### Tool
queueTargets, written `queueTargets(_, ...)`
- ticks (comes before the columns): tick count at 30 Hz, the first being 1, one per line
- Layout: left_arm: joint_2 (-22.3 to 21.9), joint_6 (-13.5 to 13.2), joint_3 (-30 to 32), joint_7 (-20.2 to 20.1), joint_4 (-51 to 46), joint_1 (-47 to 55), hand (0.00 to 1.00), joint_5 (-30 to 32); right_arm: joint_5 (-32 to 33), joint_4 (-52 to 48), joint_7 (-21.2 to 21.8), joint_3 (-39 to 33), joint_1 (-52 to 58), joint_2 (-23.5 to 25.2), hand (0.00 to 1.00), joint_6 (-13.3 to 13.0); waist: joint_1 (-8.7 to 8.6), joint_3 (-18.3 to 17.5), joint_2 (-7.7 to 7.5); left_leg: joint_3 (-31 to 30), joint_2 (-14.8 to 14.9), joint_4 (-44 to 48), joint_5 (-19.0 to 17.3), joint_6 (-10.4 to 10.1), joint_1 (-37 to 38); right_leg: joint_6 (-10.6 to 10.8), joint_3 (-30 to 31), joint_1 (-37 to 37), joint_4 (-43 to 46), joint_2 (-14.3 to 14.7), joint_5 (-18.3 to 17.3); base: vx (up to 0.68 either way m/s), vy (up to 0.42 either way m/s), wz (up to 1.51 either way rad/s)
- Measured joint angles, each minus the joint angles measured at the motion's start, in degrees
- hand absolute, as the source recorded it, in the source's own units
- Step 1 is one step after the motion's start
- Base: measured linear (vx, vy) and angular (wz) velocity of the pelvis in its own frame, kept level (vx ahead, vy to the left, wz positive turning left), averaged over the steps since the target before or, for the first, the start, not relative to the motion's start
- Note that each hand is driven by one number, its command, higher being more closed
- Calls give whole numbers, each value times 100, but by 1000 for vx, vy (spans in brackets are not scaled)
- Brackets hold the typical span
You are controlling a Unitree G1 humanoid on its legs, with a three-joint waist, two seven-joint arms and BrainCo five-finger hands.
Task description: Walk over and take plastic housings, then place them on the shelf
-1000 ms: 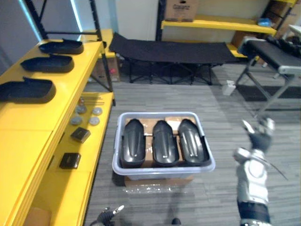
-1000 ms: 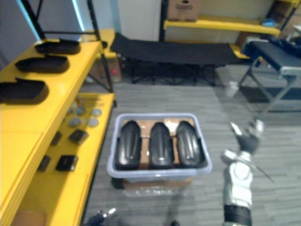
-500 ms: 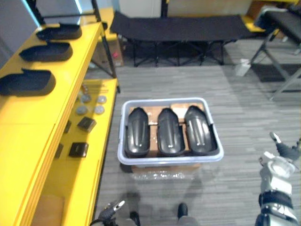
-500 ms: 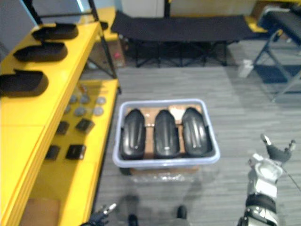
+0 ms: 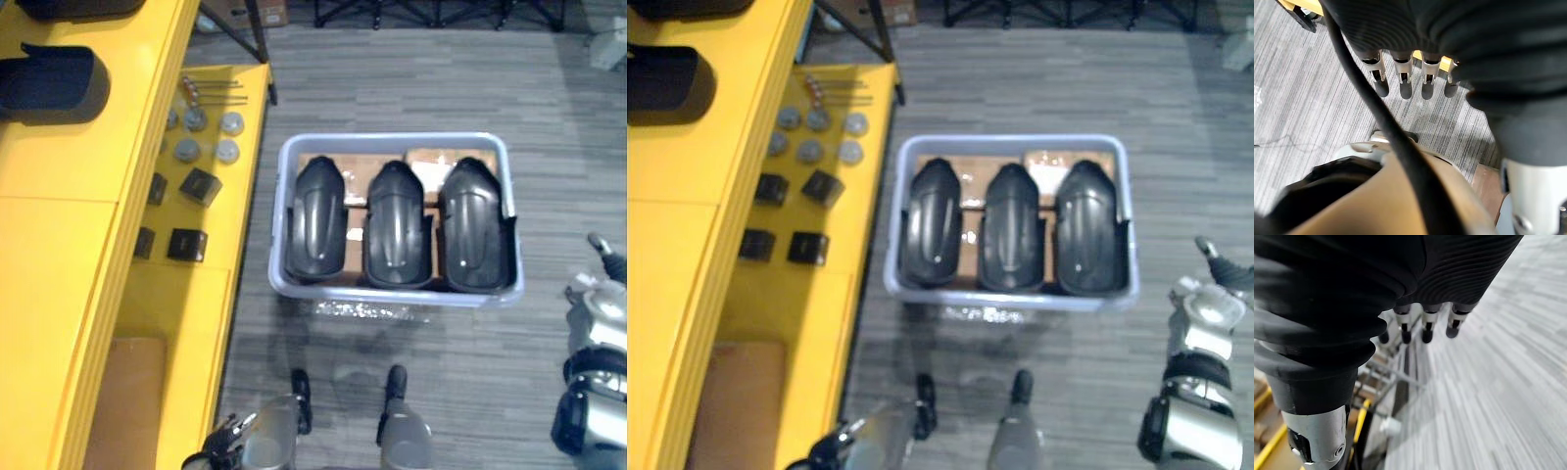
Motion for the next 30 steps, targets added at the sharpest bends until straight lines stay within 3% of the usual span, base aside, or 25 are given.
queueTargets(8,-29,-123,-237,-15,-235,-2,0,-20,-271,308,286,615,-445,-392,0,-127,-8,396,241,-185,-76,-42,206,38,-221,40,-148,-291,274,-118,-19,-37,6,8)
queueTargets(16,10,-153,-413,-23,-266,-8,0,-262,-411,452,612,1110,-791,-499,0,-125,49,535,282,-235,-145,-223,489,5,-414,122,-183,-555,331,-166,23,-88,-10,5)
queueTargets(18,14,-164,-439,-25,-257,-6,0,-373,-411,487,677,1207,-792,-541,0,-125,39,551,286,-238,-155,-205,518,-12,-494,277,-181,-645,381,-213,-12,-102,5,1)
queueTargets(21,28,-162,-448,-26,-252,-6,0,-410,-428,569,811,1322,-813,-628,0,-107,17,553,288,-260,-158,-218,615,10,-675,300,-176,-857,454,-219,-4,-94,-1,4)
queueTargets(30,130,-124,-733,-21,-288,-33,0,-685,-517,1155,939,1563,-1516,-983,0,563,56,582,346,-223,-154,-223,649,18,-806,324,-143,-1035,501,-219,36,-10,2,-1)
